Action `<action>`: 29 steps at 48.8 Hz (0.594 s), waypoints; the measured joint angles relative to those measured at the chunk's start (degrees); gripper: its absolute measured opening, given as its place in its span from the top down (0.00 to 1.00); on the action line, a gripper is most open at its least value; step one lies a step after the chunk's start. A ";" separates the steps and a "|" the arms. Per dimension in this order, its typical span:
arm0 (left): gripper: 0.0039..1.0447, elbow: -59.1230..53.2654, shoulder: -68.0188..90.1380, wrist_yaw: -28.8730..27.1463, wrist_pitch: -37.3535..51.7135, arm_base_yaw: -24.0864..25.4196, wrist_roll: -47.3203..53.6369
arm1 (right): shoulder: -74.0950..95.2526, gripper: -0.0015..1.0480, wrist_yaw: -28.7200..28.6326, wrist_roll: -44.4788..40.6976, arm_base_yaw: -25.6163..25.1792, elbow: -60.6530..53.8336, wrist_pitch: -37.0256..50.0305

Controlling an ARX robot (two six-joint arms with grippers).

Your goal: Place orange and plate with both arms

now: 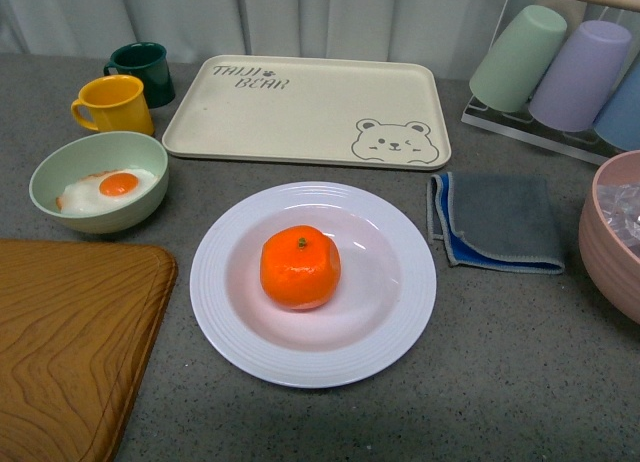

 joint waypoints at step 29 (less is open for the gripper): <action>0.06 0.00 0.00 -0.02 0.00 0.00 0.00 | 58.23 0.09 -0.31 10.93 14.03 11.45 21.92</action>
